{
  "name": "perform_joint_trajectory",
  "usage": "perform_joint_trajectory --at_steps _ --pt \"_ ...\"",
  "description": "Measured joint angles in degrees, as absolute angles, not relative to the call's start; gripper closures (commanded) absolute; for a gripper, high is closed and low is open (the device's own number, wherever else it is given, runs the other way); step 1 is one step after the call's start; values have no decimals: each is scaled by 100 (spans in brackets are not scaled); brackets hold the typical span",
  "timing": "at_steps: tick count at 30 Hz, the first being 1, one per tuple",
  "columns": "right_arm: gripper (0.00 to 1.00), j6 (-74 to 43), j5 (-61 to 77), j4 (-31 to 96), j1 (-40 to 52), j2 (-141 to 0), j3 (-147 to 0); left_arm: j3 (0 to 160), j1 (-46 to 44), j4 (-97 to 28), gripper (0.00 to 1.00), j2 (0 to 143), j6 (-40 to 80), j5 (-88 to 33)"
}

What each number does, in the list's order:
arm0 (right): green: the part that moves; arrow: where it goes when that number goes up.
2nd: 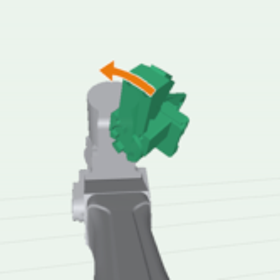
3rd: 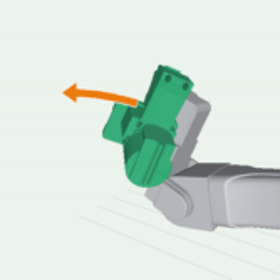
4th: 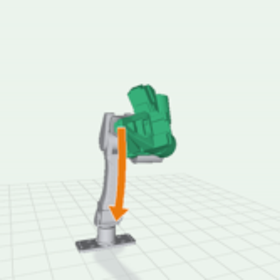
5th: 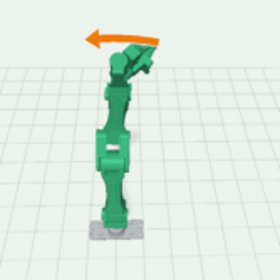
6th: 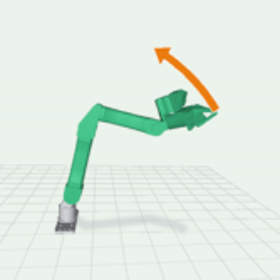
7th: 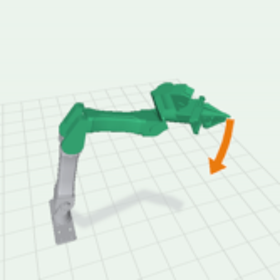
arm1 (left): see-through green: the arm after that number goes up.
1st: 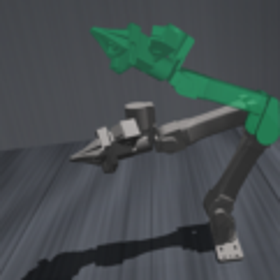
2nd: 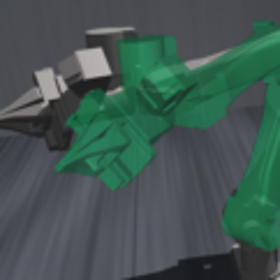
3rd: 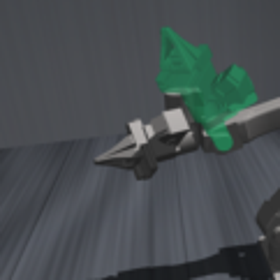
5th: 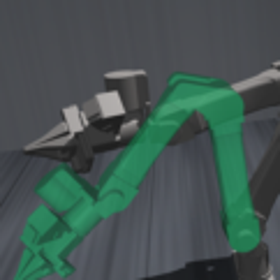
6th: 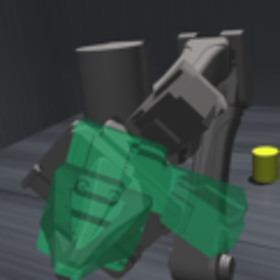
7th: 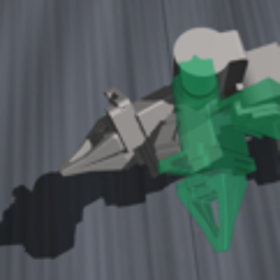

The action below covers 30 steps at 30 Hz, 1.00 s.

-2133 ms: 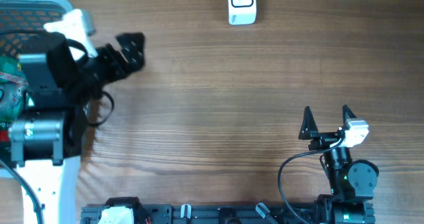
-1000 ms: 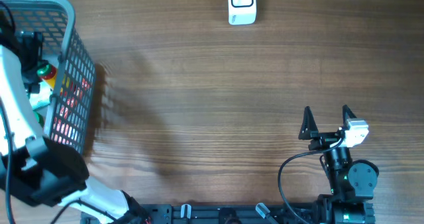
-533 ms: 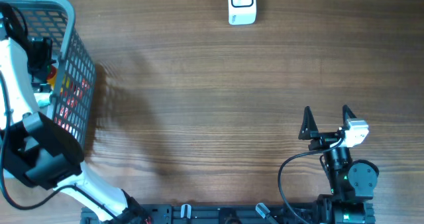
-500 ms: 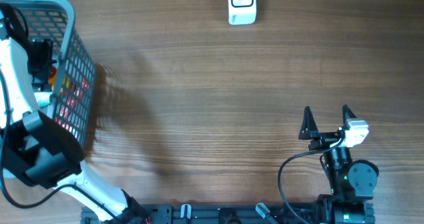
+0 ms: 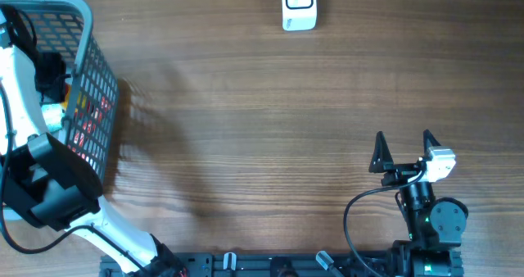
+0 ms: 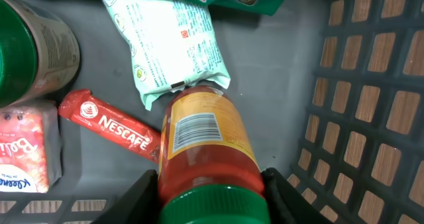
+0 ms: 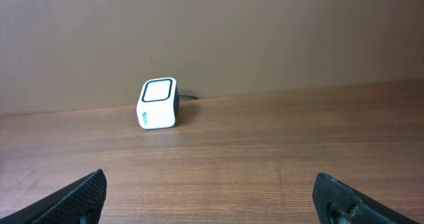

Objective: Scan the item barcode
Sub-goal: 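Grasp the red sauce bottle by its green cap and lift it out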

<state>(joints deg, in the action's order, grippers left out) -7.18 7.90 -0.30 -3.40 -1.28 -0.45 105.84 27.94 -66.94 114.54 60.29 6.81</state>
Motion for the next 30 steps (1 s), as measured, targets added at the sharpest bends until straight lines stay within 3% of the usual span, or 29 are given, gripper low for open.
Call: perform_joint_trajectory --at_steps 15,30 --pt "0 -718 790 -30 -340 -128 -45 10591 2906 -6724 71 11190 5815 644" --pt "0 -718 792 -30 -340 -128 -45 10591 3079 -6790 69 8578 5662 582"
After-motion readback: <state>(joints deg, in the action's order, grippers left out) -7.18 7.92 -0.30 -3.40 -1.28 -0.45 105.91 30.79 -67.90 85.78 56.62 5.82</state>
